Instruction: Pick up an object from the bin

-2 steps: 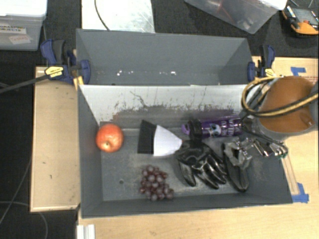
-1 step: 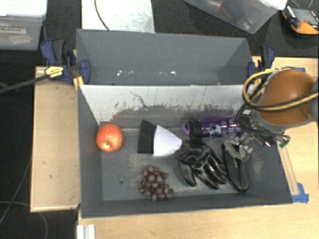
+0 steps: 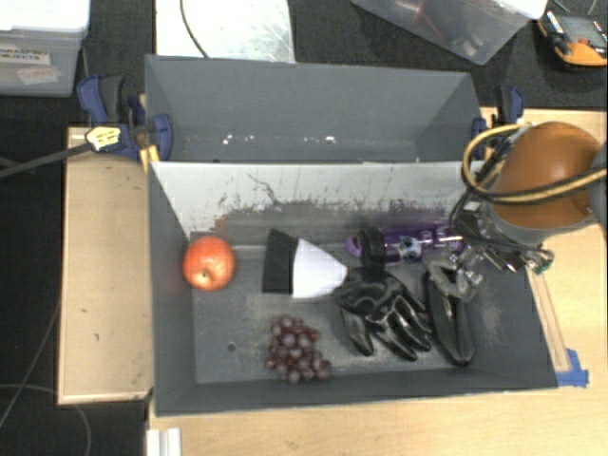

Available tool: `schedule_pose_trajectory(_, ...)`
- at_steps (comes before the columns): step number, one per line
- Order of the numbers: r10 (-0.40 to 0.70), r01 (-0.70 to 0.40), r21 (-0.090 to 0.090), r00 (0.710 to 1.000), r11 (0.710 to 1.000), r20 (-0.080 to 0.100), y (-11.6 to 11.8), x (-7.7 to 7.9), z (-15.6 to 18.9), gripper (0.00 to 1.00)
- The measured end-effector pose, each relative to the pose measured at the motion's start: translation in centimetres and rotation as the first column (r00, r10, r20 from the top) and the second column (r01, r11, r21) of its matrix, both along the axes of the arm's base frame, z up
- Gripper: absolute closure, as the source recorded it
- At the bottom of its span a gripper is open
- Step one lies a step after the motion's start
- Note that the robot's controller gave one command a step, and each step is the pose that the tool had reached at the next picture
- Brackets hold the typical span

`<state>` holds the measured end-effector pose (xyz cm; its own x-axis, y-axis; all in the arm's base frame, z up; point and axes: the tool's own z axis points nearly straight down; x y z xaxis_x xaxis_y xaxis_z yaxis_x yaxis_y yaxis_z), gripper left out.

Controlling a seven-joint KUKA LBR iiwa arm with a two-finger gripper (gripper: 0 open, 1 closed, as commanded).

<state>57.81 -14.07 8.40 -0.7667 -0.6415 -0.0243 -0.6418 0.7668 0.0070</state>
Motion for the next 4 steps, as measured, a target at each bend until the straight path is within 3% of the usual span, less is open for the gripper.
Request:
schedule_pose_trajectory(1,0.223,-0.223,0.015,0.975,0.975,0.025,0.3,0.1,-0.3,1.00)
schedule_pose_trajectory(2,0.250,-0.251,0.011,0.968,0.968,0.033,0.3,-0.1,-0.3,1.00)
schedule_pose_trajectory(3,0.227,-0.227,0.020,0.974,0.974,0.014,2.4,0.7,-1.1,0.00)
schedule_pose_trajectory(4,0.222,-0.223,0.022,0.975,0.975,0.016,2.5,0.7,-1.0,0.00)
